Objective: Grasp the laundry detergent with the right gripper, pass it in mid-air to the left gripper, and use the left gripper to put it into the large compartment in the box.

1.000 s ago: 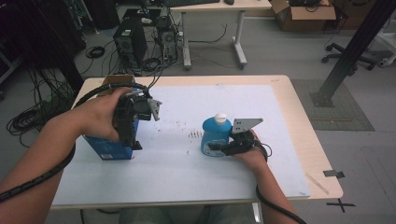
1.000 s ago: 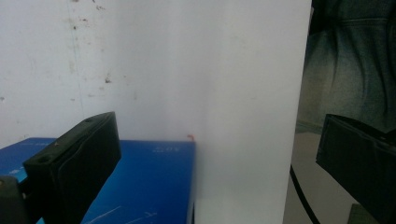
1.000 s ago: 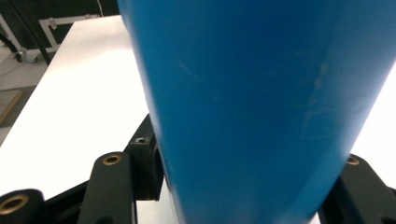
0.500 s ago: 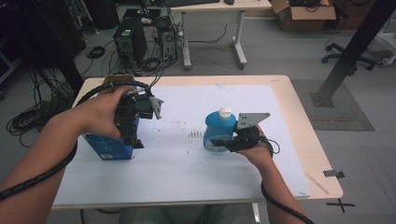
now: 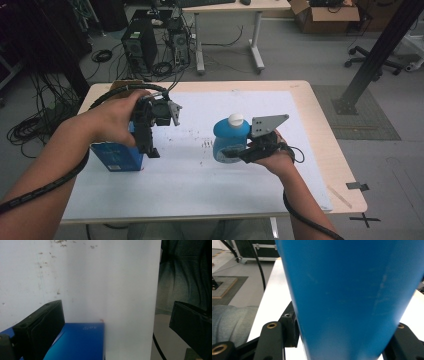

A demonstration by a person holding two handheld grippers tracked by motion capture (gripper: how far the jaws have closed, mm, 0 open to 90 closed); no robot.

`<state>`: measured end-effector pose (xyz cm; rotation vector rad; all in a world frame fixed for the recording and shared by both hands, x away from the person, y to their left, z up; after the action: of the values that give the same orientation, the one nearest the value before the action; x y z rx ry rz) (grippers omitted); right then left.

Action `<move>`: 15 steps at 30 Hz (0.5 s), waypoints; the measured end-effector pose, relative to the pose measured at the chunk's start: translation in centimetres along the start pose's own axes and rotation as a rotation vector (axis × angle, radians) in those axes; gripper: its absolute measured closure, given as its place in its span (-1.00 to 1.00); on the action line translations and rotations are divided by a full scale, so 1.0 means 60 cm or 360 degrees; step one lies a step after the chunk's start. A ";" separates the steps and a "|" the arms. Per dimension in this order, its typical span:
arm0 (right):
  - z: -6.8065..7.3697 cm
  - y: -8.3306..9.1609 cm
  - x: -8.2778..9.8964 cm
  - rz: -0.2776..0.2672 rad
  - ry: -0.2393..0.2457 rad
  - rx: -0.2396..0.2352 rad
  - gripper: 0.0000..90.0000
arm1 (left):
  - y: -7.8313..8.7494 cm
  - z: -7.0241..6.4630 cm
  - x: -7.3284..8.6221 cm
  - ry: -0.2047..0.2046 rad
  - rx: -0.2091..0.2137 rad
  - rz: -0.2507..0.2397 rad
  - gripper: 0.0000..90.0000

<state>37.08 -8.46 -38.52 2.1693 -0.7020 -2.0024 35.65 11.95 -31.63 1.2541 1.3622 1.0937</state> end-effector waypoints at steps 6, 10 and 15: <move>0.012 -0.002 -0.012 -0.0002 0.0011 -0.0037 -0.04 | 0.004 -0.004 -0.007 -0.0001 0.0023 -0.0020 -1.00; 0.023 -0.006 -0.014 0.0002 0.0017 -0.0064 -0.04 | 0.001 -0.006 -0.010 -0.0005 0.0032 -0.0008 -1.00; 0.034 -0.016 -0.012 0.0010 0.0025 -0.0085 -0.04 | -0.008 -0.009 -0.017 -0.0022 0.0042 0.0010 -1.00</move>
<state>35.35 -6.87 -38.45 2.1473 -0.6449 -1.9757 35.09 10.89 -31.94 1.2840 1.3672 1.0722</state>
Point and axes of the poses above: each handheld gripper's, and its own axes: y roughly backward along the jaws, x roughly out of its underside, z roughly to its left, the point moved 9 cm from there along -y, roughly forward along the jaws, and after that the axes turned 8 degrees about x, right-handed, at the moved point
